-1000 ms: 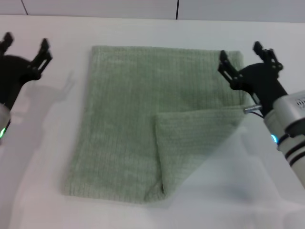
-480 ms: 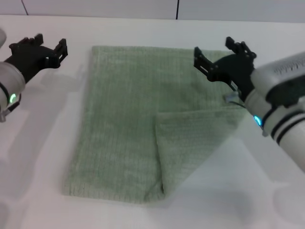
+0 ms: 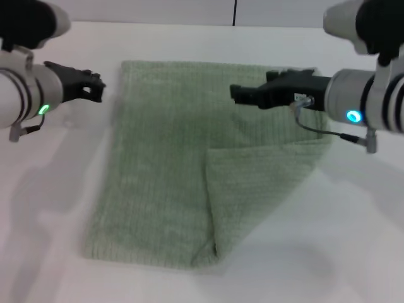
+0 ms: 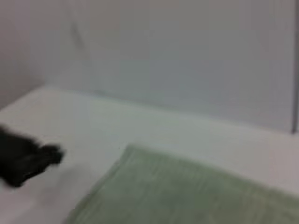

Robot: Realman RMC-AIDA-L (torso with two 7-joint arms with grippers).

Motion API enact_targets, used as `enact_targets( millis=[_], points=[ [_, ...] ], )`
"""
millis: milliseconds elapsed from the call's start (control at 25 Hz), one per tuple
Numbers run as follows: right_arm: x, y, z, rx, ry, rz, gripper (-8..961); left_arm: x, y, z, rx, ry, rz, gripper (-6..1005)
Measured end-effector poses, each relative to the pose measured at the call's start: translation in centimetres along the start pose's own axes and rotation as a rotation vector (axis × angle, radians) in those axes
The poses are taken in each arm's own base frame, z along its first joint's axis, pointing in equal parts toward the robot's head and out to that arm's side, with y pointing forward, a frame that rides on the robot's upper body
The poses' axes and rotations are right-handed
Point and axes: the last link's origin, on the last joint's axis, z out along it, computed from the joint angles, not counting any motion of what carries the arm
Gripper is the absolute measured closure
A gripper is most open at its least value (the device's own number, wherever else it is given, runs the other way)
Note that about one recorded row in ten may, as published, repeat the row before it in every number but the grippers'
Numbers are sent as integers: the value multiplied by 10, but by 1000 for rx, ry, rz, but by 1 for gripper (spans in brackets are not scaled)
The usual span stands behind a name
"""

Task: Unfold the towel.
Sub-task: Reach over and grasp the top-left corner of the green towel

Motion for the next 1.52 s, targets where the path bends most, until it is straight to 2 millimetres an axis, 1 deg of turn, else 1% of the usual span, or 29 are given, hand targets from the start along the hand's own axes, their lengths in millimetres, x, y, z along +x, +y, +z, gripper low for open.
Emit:
enact_targets(
  millis=[120,160,200,240,320,400,480,520,680,920,1000,1120,1200,1320,1400,1520],
  points=[
    [-13,3,-12,-57,108,-17,122,2,2,1,-7,-8,9,672],
    [-19,3,-18,-75,142,-23,122,7,5,2,-23,-23,35,688],
    [-27,4,-27,-102,195,-31,122,9,6,2,-27,-27,41,744],
    [-27,4,-27,-102,195,-31,122,9,6,2,-27,-27,41,801],
    [-33,7,-36,-132,248,-45,122,12,10,3,-42,-44,67,914],
    [-42,12,-46,-164,295,-75,122,14,17,2,-78,-72,118,949],
    [-44,13,-47,-169,303,-85,122,15,18,1,-88,-77,128,984],
    [-46,14,-48,-172,310,-93,122,19,21,1,-108,-75,134,1001],
    [-48,18,-45,-182,347,-117,122,21,21,3,-108,-71,136,1001],
    [-41,17,-30,-162,410,-133,122,21,23,11,-111,-87,144,1001],
    [-36,18,-20,-165,427,-130,122,18,24,16,-117,-111,141,1001],
    [-34,20,-16,-165,428,-133,122,17,26,17,-123,-123,145,1001],
    [-32,24,-12,-167,426,-145,122,13,29,20,-133,-143,148,1001],
    [-33,25,-10,-168,430,-151,123,10,30,22,-140,-155,143,1001],
    [-31,26,-4,-171,453,-153,123,5,30,25,-146,-175,135,1001],
    [-29,26,1,-173,474,-153,122,3,30,26,-147,-182,133,1001]
  ],
)
